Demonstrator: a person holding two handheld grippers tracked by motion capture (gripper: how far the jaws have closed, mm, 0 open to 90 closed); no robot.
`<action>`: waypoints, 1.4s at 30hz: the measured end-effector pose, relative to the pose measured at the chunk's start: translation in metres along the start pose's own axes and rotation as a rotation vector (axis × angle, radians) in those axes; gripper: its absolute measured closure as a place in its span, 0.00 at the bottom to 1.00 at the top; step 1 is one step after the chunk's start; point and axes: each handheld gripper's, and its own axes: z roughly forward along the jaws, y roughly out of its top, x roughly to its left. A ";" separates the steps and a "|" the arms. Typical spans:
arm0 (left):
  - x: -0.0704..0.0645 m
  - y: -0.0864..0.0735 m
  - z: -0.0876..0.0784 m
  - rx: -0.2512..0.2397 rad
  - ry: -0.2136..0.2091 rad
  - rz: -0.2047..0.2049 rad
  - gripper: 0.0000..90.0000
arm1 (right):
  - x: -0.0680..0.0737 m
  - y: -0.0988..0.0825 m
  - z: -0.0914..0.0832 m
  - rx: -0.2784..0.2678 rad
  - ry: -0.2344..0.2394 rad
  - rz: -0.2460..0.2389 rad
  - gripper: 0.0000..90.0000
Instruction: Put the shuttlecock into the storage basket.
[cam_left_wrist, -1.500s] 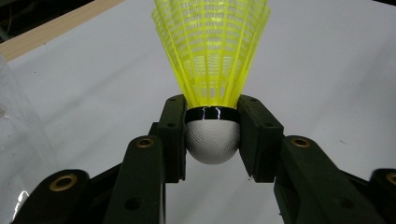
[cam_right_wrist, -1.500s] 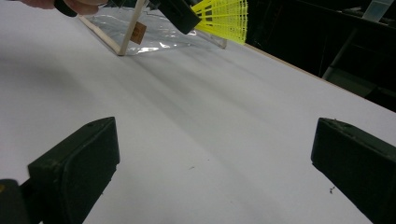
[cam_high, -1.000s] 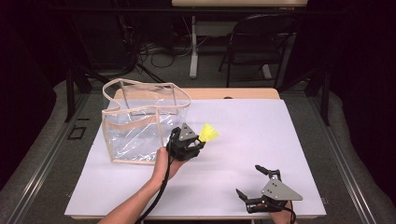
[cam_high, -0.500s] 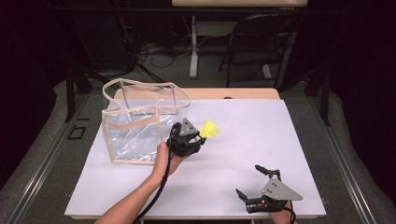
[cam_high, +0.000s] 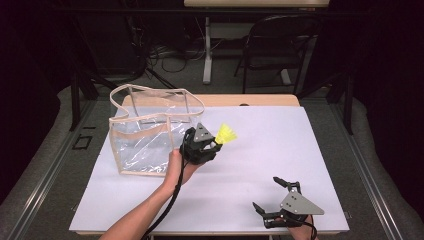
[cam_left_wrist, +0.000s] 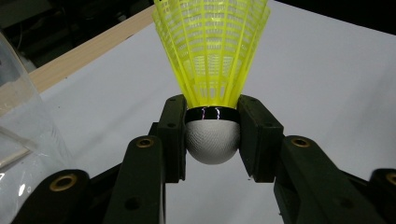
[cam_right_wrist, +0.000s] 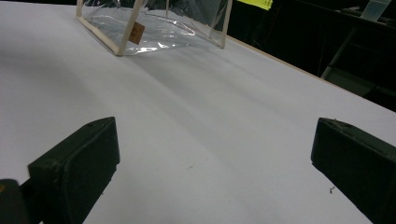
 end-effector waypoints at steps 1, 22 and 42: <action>0.000 0.001 -0.001 -0.003 0.003 0.005 0.72 | 0.000 0.000 0.000 0.001 0.000 0.000 0.01; 0.001 0.021 -0.008 -0.026 0.006 0.022 0.72 | -0.003 -0.001 0.001 0.014 -0.010 0.022 0.00; 0.006 0.031 -0.010 -0.030 0.017 0.028 0.72 | -0.008 -0.004 0.006 0.051 -0.029 0.072 0.00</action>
